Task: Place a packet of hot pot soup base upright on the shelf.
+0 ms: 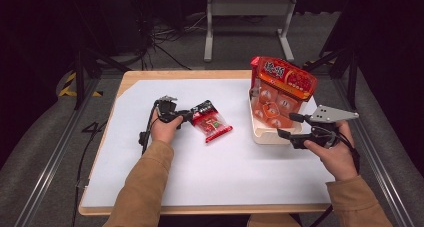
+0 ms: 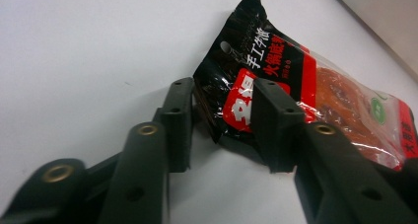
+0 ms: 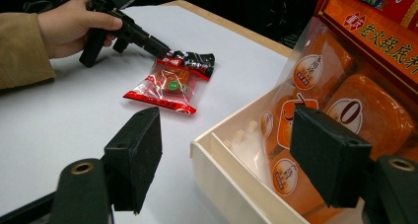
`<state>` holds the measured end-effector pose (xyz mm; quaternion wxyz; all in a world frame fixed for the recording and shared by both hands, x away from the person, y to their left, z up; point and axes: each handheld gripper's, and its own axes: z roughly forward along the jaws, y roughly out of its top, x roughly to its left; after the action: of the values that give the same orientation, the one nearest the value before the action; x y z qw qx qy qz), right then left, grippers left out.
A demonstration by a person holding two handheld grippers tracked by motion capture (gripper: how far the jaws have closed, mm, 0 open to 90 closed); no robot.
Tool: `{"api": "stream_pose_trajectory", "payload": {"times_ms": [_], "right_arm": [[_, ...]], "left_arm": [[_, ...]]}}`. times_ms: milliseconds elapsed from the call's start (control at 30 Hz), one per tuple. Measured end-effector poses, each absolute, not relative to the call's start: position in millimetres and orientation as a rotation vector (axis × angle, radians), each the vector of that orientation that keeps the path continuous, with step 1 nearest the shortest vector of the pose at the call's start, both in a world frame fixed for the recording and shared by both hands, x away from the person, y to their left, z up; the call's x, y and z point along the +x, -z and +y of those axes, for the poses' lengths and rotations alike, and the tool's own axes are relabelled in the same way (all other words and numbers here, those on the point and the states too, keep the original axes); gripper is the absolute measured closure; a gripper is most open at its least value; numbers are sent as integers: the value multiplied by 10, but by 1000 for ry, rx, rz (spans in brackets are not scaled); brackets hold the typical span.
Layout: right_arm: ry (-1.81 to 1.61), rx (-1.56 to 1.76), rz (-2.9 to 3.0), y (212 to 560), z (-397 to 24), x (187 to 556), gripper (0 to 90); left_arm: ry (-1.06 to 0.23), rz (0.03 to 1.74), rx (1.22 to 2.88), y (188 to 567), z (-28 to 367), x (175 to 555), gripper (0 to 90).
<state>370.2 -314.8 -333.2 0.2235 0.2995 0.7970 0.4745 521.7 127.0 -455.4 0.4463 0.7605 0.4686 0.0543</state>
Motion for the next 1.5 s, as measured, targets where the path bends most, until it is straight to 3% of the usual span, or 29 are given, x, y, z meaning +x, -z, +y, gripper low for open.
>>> {"api": "stream_pose_trajectory", "payload": {"times_ms": [267, 400, 967, 1500], "right_arm": [[-1310, 825, 2208, 3344, -3137, 3706, 291], [-1313, 826, 2209, 3345, -3138, 3705, 291], [-1316, 822, 2207, 3332, -3134, 3697, 301], [-1328, 817, 2210, 3309, -3112, 3680, 321]], "left_arm": [[-157, 1118, 1925, 4552, 1230, 5214, 850], [-161, 1106, 1938, 4549, 1217, 5205, 894], [-233, 985, 1875, 4166, 1231, 4963, 900], [-296, 771, 1838, 3675, 1140, 4563, 900]]}}
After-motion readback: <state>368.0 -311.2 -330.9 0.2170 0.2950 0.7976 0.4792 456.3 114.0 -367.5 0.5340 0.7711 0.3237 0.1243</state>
